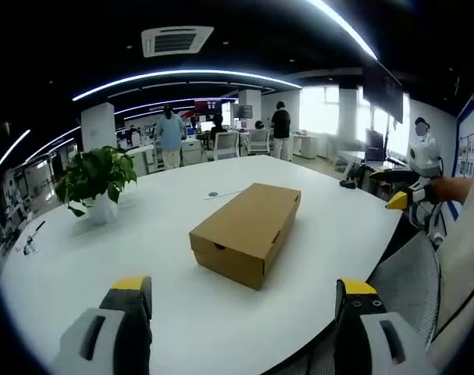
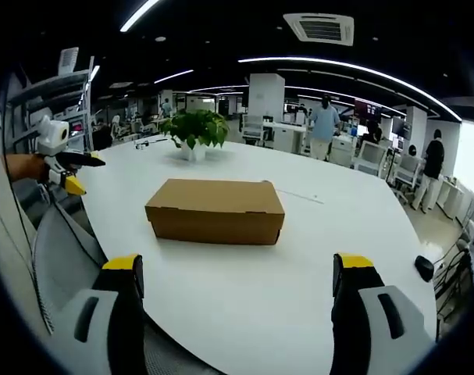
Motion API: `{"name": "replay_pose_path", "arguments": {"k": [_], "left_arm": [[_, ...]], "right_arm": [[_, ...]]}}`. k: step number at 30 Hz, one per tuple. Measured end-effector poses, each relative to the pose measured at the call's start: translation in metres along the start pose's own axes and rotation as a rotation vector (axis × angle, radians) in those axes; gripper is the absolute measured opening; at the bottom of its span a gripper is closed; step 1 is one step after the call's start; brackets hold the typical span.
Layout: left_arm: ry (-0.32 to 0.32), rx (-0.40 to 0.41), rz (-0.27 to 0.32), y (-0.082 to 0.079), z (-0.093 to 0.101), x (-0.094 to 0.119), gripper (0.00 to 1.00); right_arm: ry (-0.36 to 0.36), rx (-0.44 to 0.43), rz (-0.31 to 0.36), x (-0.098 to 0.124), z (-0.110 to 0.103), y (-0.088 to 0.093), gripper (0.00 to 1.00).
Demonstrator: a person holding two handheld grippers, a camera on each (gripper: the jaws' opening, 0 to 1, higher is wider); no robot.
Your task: Operate the shoe box by opening the lid, removing the specified soft item, and placing it in the target area until the item is outside and the box remains undamaged.
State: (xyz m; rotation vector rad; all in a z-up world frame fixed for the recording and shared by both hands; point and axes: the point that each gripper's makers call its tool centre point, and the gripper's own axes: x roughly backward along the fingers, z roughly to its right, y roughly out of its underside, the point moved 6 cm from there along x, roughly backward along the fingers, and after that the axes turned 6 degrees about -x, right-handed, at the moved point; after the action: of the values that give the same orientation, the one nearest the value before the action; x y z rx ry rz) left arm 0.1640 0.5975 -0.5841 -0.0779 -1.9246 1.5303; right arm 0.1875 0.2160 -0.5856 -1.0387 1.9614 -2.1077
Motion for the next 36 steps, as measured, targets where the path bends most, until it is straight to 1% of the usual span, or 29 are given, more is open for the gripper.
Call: {"name": "replay_pose_path", "arguments": {"k": [24, 36], "left_arm": [[-0.007, 0.007, -0.001, 0.0013, 0.0007, -0.0002, 1.00], [-0.009, 0.007, -0.013, 0.0037, 0.0017, -0.0020, 1.00]], "right_arm": [[-0.002, -0.005, 0.003, 0.0016, 0.0003, 0.0000, 0.96], [-0.012, -0.006, -0.005, 0.0013, 0.0012, 0.0011, 0.96]]}}
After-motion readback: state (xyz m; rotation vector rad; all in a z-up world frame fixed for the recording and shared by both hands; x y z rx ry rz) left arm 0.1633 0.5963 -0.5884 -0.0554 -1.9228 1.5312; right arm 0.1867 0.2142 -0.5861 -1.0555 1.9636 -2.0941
